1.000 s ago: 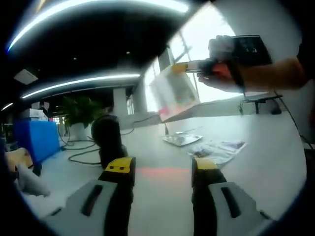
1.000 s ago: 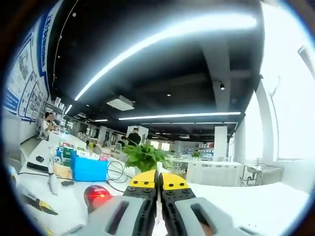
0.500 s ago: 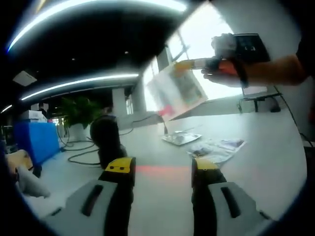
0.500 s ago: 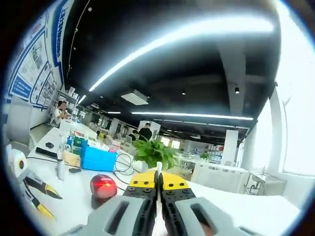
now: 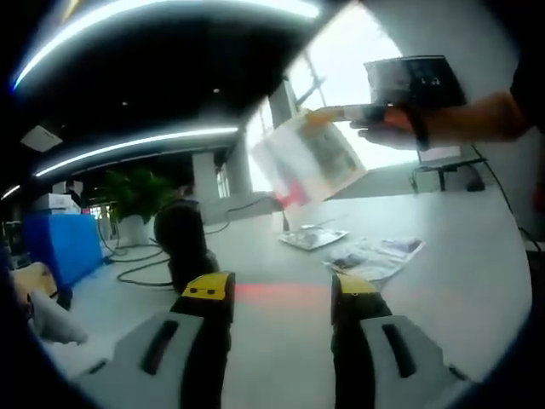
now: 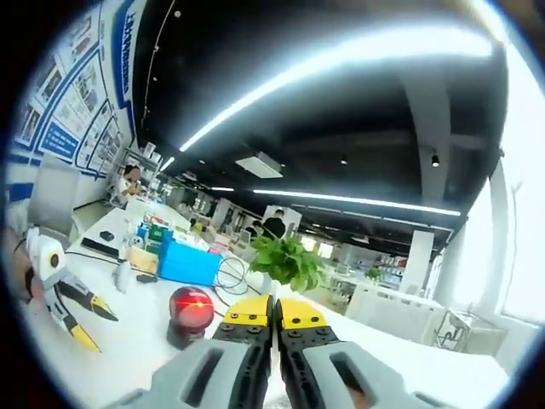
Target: Clip sheet goods on table flip sheet goods clip sheet goods scan sheet goods put sheet goods back to table
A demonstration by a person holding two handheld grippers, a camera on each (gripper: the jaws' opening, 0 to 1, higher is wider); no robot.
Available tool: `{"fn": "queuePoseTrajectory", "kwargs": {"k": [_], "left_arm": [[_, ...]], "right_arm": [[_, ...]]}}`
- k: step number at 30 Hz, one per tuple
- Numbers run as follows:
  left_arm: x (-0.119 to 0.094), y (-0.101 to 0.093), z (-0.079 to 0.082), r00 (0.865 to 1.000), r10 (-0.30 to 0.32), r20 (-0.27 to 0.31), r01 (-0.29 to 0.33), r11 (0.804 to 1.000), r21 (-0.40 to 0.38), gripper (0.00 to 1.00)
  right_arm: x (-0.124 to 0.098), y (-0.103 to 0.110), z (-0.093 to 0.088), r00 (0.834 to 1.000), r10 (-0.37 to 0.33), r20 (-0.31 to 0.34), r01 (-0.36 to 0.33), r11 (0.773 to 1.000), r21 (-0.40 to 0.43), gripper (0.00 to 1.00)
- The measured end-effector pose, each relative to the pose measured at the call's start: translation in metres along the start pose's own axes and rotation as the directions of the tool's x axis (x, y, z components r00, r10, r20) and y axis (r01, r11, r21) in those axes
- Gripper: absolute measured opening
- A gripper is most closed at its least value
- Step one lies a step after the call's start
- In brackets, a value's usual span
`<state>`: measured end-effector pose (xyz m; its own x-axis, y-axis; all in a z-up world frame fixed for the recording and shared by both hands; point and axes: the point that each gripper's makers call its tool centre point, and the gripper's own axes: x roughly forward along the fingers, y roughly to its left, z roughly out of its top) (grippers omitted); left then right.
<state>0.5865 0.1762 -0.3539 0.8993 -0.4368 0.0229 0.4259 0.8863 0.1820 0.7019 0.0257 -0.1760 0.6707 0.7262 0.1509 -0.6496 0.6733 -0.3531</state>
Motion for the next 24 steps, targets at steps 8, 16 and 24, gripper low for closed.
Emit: {"fn": "queuePoseTrajectory", "kwargs": {"k": [8,16,24], "left_arm": [[0.0,0.0,0.0,1.0,0.001,0.0,-0.001,1.0,0.001,0.38],[-0.001,-0.001,0.0,1.0,-0.002,-0.001,0.002,1.0,0.004,0.38],[-0.001,0.0,0.002,1.0,0.002,0.006,-0.002,1.0,-0.004,0.37]], "right_arm": [[0.003,0.009,-0.01,0.998,0.062,-0.004,-0.062,0.998,0.02,0.0],[0.011,0.027,-0.028,0.994,0.104,-0.031,-0.102,0.993,0.063,0.0],[0.011,0.029,-0.05,0.991,0.111,-0.071,-0.105,0.991,0.083,0.0]]}}
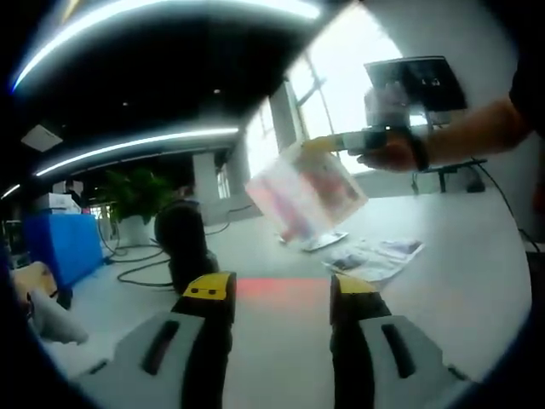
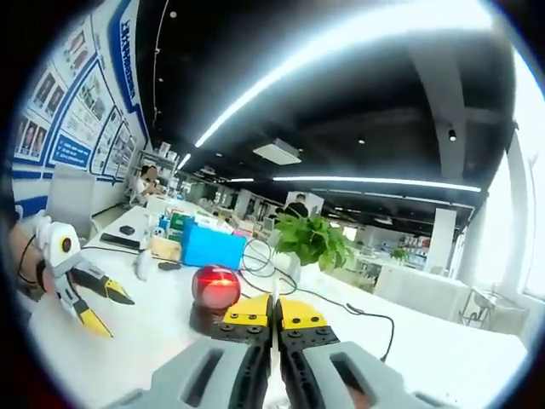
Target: Clip sheet goods on table flip sheet goods clip sheet goods scan sheet goods put sheet goods back to table
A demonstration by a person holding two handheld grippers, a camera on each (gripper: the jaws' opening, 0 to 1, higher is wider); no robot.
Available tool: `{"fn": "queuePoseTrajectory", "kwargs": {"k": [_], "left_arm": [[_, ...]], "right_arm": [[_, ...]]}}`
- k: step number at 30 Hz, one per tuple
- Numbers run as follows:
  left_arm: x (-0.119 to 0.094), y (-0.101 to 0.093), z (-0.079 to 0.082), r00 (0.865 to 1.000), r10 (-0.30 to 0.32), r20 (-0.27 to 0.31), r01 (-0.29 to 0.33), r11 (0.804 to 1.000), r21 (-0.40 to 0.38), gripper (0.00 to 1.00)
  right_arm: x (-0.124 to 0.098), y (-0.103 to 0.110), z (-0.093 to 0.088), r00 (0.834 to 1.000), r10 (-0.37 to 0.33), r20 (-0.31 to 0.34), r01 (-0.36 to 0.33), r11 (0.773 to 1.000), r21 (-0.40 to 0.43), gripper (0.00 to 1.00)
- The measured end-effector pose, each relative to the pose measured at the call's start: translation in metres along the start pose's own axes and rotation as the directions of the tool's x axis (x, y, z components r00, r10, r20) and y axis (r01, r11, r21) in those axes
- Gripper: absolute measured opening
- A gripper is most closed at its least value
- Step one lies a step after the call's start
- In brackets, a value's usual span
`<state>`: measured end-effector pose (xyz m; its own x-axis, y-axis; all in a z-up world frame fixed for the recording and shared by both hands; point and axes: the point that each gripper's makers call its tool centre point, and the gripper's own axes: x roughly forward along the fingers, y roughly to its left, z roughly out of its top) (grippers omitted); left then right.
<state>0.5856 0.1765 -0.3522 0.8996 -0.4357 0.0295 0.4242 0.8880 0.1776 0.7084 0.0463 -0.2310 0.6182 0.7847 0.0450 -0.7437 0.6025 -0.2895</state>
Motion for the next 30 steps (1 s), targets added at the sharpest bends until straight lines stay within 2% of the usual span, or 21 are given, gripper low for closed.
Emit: {"fn": "queuePoseTrajectory", "kwargs": {"k": [6,15,30], "left_arm": [[0.0,0.001,0.0,1.0,0.003,0.001,-0.003,1.0,-0.002,0.37],[0.0,0.001,0.0,1.0,0.003,-0.001,-0.003,1.0,0.0,0.37],[0.001,0.001,-0.001,1.0,0.003,-0.006,-0.003,1.0,0.005,0.37]], "right_arm": [[-0.002,-0.015,-0.014,0.999,-0.031,-0.037,0.032,0.999,0.021,0.0],[-0.006,-0.048,-0.024,0.994,-0.095,-0.06,0.097,0.995,0.032,0.0],[-0.004,-0.077,-0.051,0.979,-0.158,-0.127,0.165,0.985,0.047,0.0]]}}
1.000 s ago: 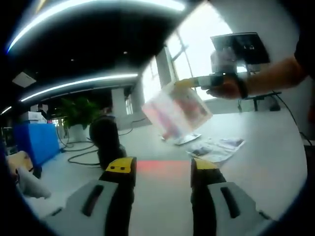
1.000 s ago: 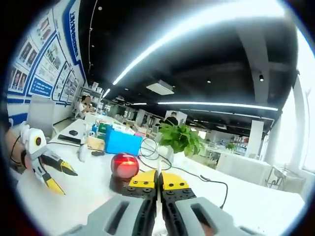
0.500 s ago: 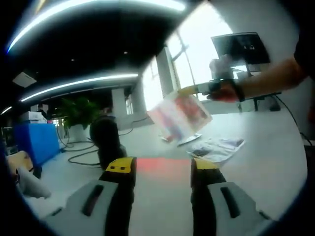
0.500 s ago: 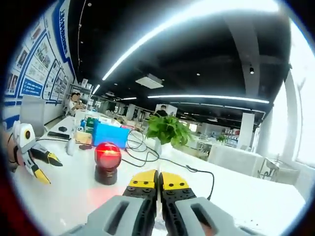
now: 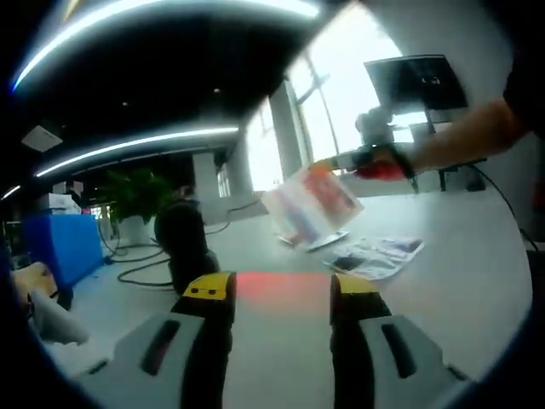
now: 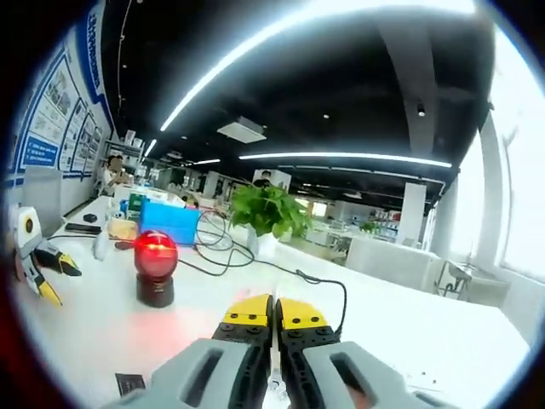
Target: Clip sheet goods on table flip sheet goods clip sheet goods scan sheet goods put sheet goods back to table
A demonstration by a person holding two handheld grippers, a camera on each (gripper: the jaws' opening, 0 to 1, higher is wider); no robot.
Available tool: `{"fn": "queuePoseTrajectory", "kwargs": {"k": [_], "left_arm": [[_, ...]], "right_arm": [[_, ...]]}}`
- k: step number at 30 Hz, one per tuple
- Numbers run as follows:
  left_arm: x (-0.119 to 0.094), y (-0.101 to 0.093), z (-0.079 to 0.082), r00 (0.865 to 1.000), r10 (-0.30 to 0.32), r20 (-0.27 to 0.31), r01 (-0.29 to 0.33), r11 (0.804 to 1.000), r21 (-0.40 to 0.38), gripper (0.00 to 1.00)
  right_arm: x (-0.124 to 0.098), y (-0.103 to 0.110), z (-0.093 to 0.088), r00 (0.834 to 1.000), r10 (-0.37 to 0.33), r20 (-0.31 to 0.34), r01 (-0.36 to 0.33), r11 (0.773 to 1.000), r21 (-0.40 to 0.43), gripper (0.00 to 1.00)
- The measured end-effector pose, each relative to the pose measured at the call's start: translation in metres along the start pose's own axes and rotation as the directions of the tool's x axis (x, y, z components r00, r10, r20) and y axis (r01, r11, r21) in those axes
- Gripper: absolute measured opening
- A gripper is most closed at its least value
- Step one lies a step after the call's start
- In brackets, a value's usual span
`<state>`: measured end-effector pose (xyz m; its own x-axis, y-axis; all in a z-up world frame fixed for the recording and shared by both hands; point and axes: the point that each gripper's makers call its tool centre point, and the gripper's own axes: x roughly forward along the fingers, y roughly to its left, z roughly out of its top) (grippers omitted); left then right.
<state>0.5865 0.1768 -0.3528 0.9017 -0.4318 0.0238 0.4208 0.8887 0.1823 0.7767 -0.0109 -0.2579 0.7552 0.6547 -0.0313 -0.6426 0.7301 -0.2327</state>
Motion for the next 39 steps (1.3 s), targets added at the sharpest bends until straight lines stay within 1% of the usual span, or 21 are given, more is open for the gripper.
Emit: {"fn": "queuePoseTrajectory", "kwargs": {"k": [6,9,11,16,20,22,26,35,39], "left_arm": [[0.0,-0.001,-0.001,1.0,-0.001,-0.004,0.001,1.0,0.005,0.37],[0.0,0.0,-0.001,1.0,0.001,-0.005,-0.001,1.0,0.008,0.37],[0.0,0.0,-0.001,1.0,0.002,-0.005,-0.002,1.0,0.007,0.37],[0.001,0.0,-0.001,1.0,0.001,-0.005,-0.001,1.0,0.007,0.37],[0.001,0.0,-0.002,1.0,0.0,-0.008,0.0,1.0,0.008,0.37],[0.001,0.0,-0.002,1.0,0.001,-0.008,-0.001,1.0,0.006,0.37],[0.002,0.0,-0.003,1.0,0.002,-0.015,-0.002,1.0,0.005,0.37],[0.004,0.001,-0.005,1.0,0.001,-0.021,-0.001,1.0,0.006,0.37],[0.005,-0.001,-0.006,1.0,-0.004,-0.025,0.004,1.0,0.009,0.37]], "right_arm": [[0.007,-0.012,-0.008,0.999,0.001,-0.036,-0.001,1.0,-0.012,0.0],[0.01,-0.017,-0.016,0.998,-0.005,-0.058,0.004,1.0,-0.021,0.0],[0.01,-0.018,-0.02,0.998,-0.013,-0.065,0.01,0.999,-0.036,0.0],[0.013,-0.026,-0.029,0.997,-0.033,-0.074,0.03,0.999,-0.035,0.0],[0.021,-0.041,-0.04,0.995,-0.046,-0.093,0.043,0.998,-0.035,0.0],[0.02,-0.039,-0.047,0.994,-0.049,-0.096,0.046,0.998,-0.032,0.0],[0.028,-0.045,-0.062,0.99,-0.058,-0.128,0.054,0.998,-0.033,0.0],[0.035,-0.058,-0.084,0.984,-0.079,-0.16,0.078,0.997,-0.013,0.0],[0.04,-0.065,-0.09,0.981,-0.089,-0.173,0.087,0.996,-0.016,0.0]]}}
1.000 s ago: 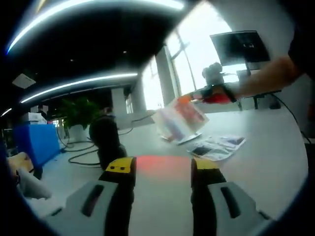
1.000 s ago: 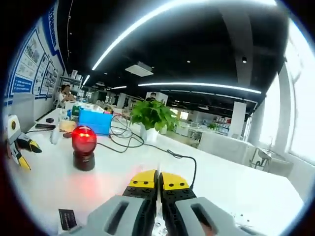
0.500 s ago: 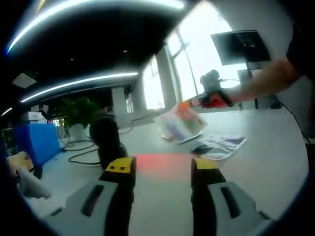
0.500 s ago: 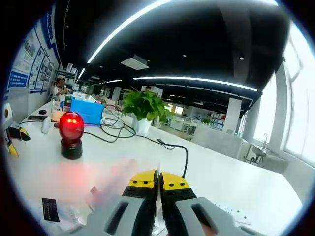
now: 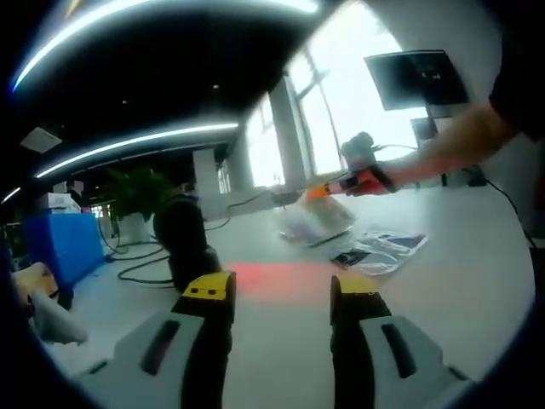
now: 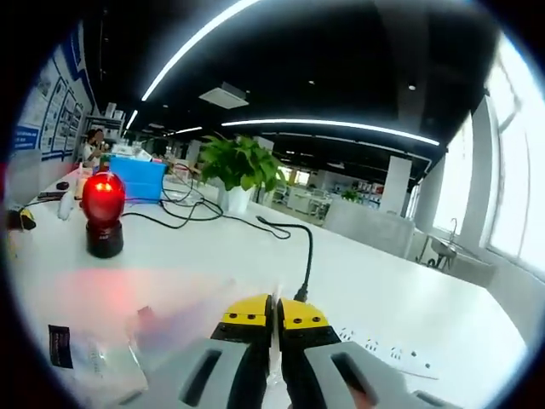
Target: Clip sheet goods on table flip sheet goods clip sheet goods scan sheet goods put sheet goods back to table
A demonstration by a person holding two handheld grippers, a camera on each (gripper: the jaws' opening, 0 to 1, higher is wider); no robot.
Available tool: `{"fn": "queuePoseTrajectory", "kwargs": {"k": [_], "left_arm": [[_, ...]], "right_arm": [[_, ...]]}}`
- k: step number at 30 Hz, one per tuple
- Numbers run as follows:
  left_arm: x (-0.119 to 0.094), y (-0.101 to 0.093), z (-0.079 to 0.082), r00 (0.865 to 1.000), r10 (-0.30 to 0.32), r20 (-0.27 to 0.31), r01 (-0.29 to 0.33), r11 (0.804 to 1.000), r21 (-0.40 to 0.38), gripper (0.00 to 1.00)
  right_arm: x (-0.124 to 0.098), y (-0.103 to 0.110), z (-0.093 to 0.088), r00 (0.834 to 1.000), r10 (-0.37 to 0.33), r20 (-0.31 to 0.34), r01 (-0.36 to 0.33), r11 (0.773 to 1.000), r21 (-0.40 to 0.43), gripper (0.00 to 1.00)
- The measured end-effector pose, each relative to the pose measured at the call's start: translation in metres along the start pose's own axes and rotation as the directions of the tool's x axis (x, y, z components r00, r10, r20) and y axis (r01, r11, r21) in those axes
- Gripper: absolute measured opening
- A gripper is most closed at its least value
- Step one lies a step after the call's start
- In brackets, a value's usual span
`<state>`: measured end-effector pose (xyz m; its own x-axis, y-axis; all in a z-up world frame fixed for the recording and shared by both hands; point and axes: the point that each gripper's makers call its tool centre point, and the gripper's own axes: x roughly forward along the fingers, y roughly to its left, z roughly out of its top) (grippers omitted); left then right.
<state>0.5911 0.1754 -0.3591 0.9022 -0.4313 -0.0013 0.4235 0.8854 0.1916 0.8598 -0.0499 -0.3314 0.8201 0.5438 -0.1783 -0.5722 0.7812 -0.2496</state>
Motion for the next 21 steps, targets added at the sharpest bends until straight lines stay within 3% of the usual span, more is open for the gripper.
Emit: {"fn": "queuePoseTrajectory", "kwargs": {"k": [11,21], "left_arm": [[0.002,0.001,-0.003,1.0,0.004,-0.009,-0.004,1.0,0.004,0.37],[0.003,0.0,-0.005,1.0,-0.003,-0.018,0.003,1.0,0.016,0.37]], "right_arm": [[0.021,-0.007,-0.022,0.995,0.046,-0.089,-0.048,0.999,-0.022,0.0],[0.024,-0.003,-0.036,0.986,0.089,-0.139,-0.097,0.994,-0.05,0.0]]}}
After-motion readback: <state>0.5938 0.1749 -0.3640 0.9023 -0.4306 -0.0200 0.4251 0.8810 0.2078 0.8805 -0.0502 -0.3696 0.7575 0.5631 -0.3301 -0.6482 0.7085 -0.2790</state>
